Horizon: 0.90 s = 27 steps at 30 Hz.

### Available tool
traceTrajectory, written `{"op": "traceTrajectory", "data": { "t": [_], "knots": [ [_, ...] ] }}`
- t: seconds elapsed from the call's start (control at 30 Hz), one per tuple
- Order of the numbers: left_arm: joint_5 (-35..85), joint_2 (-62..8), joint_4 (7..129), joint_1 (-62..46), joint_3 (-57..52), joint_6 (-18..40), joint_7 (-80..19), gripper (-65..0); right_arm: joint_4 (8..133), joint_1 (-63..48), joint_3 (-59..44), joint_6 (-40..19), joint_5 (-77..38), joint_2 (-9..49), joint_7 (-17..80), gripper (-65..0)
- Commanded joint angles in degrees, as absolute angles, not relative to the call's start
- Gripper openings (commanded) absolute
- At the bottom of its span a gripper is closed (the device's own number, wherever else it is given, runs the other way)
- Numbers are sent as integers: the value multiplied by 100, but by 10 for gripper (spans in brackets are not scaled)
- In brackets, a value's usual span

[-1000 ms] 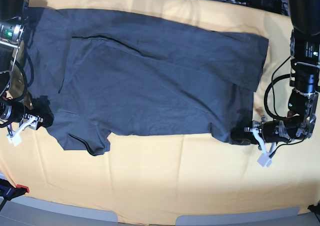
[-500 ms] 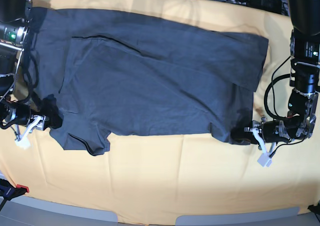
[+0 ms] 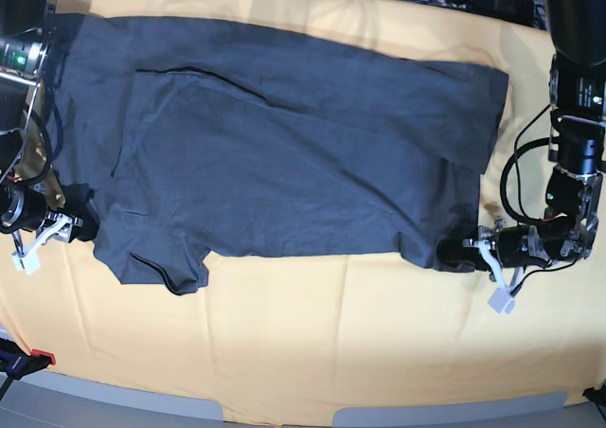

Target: Fold the T-shirt properly

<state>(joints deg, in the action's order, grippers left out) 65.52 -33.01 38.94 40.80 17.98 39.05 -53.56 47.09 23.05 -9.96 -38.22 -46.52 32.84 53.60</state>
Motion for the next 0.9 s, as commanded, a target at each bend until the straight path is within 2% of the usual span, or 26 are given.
{"op": "traceTrajectory", "data": {
  "t": [0.0,0.17,0.2,0.23,0.3,0.33,0.5,0.7,0.87],
  "knots": [
    [6665,-3378,3968,4272,1756,3940,-5253,-650,4762,2338,-1007,-3879,-4665,3304,5417,-232],
    [6659,-3382,3968,4272,1756,3940,-5256,-650,4764,2357,-1007,-4000,-5107,3212,5354,-246],
    [6654,-3389,3968,4272,1756,3940,-5256,-650,4764,2381,-1007,-4000,-5188,3218,5356,-288],
    [6646,-3391,3968,4272,1756,3940,-5251,-650,4764,2421,-1007,-4000,-5231,3225,5356,-366],
    [6648,-3409,3968,4274,1756,3942,-5225,-650,4764,2526,-1007,-4000,-5205,3240,5384,-572],
    [6643,-3415,3968,4274,1756,3942,-5199,-650,4764,2578,-1007,-4000,-5201,3249,5400,-650],
    [6643,-3415,3968,4274,1756,3942,-5098,-650,4764,2945,-1007,-4000,-5172,3341,5354,-650],
    [6639,-3413,3968,4276,1756,3944,-5043,-650,4764,3225,-1007,-4000,-4206,3343,4762,-650],
    [5979,-3411,3968,4292,1756,3940,-4381,-650,4764,3223,-1004,-4000,-3693,3301,4335,-650]
  ]
}}
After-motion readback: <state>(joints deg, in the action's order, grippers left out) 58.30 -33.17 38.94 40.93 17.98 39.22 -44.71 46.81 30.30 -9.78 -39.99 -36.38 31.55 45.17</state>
